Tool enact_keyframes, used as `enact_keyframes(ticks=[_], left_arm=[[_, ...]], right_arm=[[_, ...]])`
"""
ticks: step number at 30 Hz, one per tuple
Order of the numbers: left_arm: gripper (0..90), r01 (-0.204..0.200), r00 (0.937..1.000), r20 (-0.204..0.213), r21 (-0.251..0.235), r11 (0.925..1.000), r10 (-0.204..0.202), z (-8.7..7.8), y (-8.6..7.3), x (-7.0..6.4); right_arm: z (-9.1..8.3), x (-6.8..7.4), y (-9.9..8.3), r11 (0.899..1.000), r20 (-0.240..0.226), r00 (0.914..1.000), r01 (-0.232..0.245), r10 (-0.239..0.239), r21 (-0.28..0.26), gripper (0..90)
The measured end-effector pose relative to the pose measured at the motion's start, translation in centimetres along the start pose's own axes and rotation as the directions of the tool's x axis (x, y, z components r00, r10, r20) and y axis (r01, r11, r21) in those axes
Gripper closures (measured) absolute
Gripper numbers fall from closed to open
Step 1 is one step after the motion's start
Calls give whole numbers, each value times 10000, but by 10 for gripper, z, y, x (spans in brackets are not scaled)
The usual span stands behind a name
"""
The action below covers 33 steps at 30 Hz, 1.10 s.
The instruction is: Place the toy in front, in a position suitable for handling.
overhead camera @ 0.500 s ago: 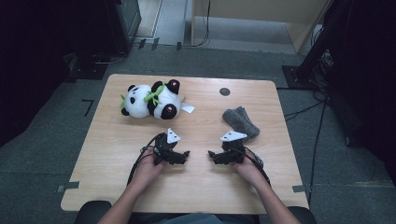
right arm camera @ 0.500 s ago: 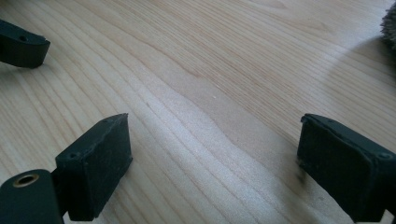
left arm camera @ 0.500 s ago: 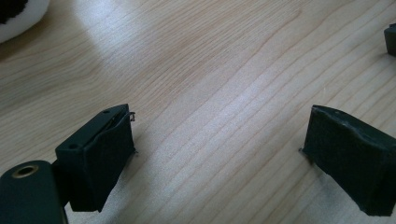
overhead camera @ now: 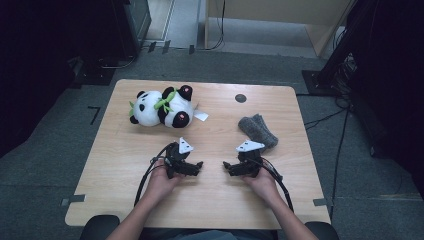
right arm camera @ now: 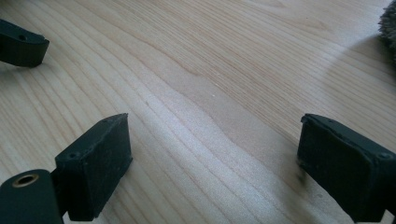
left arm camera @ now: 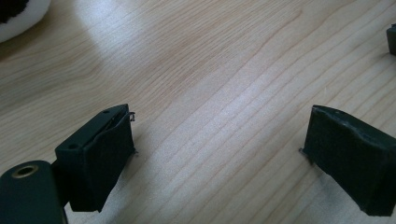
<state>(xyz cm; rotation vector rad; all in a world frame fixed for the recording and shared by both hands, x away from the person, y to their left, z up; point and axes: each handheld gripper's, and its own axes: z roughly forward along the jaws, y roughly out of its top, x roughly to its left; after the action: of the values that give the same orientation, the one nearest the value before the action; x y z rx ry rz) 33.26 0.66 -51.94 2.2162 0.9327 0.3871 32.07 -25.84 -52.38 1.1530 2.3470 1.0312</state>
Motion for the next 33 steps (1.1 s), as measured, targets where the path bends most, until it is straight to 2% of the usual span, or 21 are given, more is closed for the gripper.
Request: enact_keyframes(ticks=[13,16,21,24,27,29,30,31,33], left_arm=[[89,-29,10000,26,-23,10000,29,-1,0,2],[162,14,10000,57,-208,9998,-13,-2,-1,4],[161,-31,10000,72,-144,9999,32,-2,-1,4],[162,53,9998,179,-85,10000,-52,-3,0,6],[168,251,9982,545,112,9996,-256,-5,3,11],[171,285,9980,564,124,9995,-292,-7,4,13],[186,295,9978,590,96,9995,-300,-8,4,14],[238,282,9979,590,-48,9996,-279,-10,4,15],[254,368,9973,647,-163,9992,-357,-13,5,17]], right_arm=[[0,0,0,10000,25,10000,-19,19,9,97],[0,0,0,10000,20,10000,-12,12,-10,101],[0,0,0,10000,26,10000,-24,24,-10,103],[-1,0,0,9999,47,10000,-79,80,-80,146],[-2,0,0,10000,28,10000,-46,46,-16,161],[-3,-1,2,9999,23,9999,-140,140,71,196],[-3,-1,2,9998,-1,9999,-160,160,90,205],[-3,-2,3,9998,-29,9998,-187,187,76,210],[-4,-3,3,9992,-185,9990,-394,395,44,215]])
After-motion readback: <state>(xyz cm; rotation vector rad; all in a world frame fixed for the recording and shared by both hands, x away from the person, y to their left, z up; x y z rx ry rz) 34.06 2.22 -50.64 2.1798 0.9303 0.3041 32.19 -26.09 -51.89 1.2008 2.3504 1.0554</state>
